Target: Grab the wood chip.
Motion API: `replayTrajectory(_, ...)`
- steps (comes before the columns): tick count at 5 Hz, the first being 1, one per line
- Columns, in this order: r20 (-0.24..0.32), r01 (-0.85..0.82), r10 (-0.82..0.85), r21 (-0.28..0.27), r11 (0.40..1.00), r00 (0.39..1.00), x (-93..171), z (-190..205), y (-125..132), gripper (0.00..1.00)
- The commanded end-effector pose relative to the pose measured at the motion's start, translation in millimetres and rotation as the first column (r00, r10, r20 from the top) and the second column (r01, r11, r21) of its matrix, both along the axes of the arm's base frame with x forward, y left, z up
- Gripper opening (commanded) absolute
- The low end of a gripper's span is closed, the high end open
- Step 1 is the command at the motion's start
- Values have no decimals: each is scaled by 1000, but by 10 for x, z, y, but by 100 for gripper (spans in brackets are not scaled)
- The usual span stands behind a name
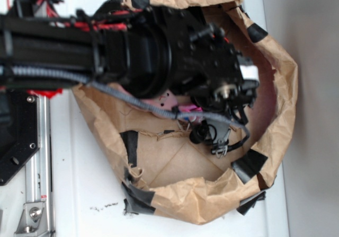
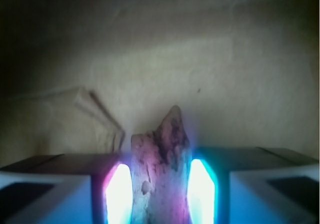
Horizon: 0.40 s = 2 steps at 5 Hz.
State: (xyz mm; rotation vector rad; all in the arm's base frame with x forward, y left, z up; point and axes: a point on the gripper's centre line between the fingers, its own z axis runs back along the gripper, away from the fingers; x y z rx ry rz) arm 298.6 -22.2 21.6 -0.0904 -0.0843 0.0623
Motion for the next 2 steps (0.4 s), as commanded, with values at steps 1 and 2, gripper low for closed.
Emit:
replayTrajectory(1,111,101,-122,178,979,986,31,986,122,0)
replayTrajectory(2,128,138,-152,111,984,980,-27,1387,184,0)
